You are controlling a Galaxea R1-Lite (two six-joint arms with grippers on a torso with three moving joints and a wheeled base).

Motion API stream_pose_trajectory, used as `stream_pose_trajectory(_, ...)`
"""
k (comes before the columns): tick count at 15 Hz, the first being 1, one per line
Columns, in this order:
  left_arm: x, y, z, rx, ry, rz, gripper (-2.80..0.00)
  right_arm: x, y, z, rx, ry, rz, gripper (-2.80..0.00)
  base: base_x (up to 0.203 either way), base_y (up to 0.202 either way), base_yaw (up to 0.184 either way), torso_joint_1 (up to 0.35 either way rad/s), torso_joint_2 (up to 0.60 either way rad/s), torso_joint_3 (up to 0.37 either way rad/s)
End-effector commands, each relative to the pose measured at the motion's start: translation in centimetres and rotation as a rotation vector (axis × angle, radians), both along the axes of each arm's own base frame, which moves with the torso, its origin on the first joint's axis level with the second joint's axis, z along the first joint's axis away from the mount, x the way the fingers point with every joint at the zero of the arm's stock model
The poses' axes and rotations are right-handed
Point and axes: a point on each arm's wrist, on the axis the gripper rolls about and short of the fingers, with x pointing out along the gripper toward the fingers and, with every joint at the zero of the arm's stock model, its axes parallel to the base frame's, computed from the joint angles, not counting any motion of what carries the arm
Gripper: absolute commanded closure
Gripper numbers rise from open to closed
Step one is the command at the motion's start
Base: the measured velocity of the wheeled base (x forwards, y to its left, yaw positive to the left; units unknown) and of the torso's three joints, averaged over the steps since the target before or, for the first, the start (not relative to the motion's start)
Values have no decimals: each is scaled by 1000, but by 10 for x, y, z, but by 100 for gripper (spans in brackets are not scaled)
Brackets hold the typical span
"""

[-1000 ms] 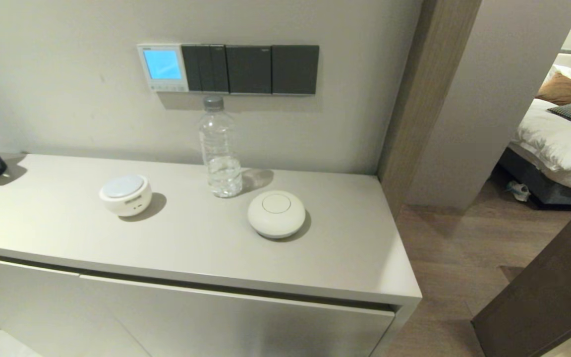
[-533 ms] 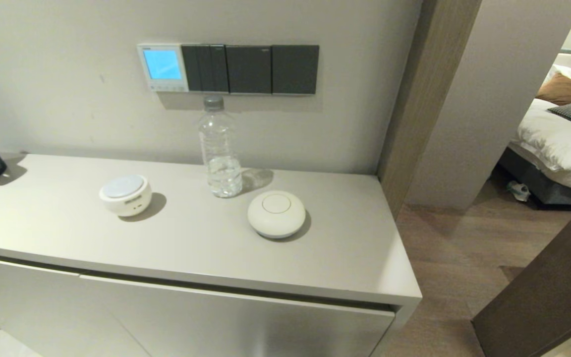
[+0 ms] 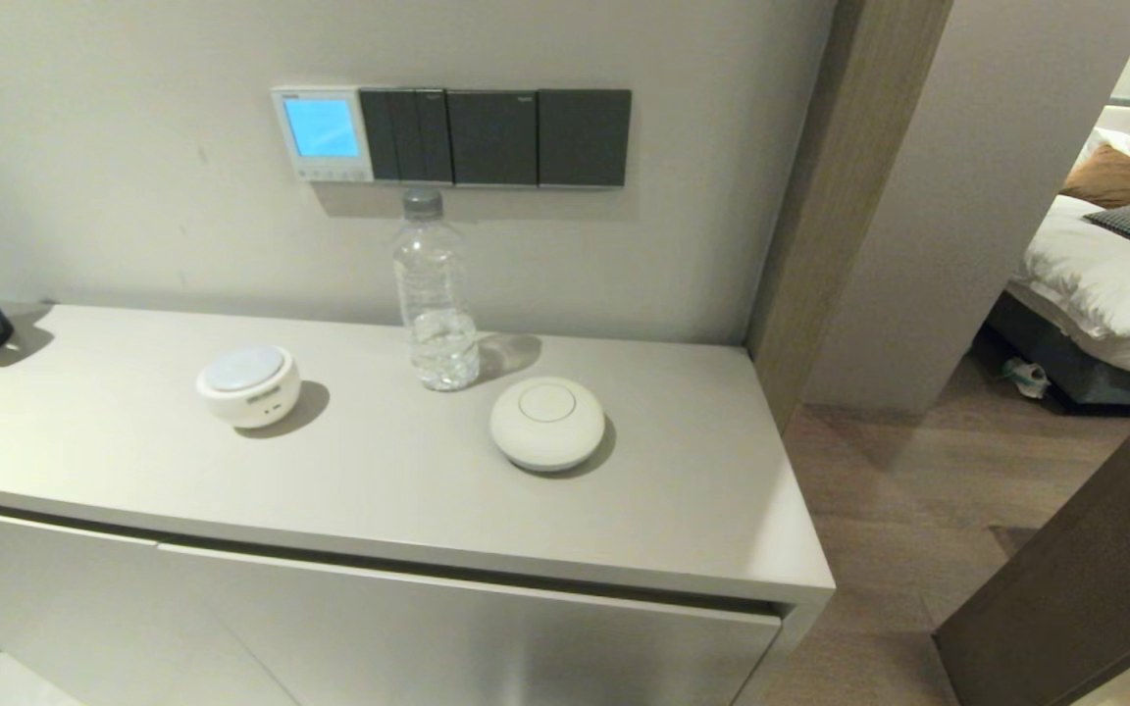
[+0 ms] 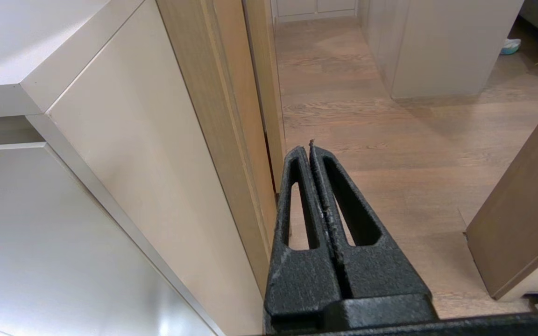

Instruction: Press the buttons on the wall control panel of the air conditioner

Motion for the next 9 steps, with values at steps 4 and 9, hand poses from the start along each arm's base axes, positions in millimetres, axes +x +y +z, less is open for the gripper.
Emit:
stream_pose_trajectory(4, 1, 0, -3, -12, -3, 5, 0, 0, 0, -1, 0, 3, 0, 0, 0, 0, 0, 0, 0, 0)
stream_pose_trajectory(9, 1, 0, -2, -43, -9, 2, 0, 0, 0, -1, 0, 3, 0, 0, 0, 0, 0, 0, 0, 0)
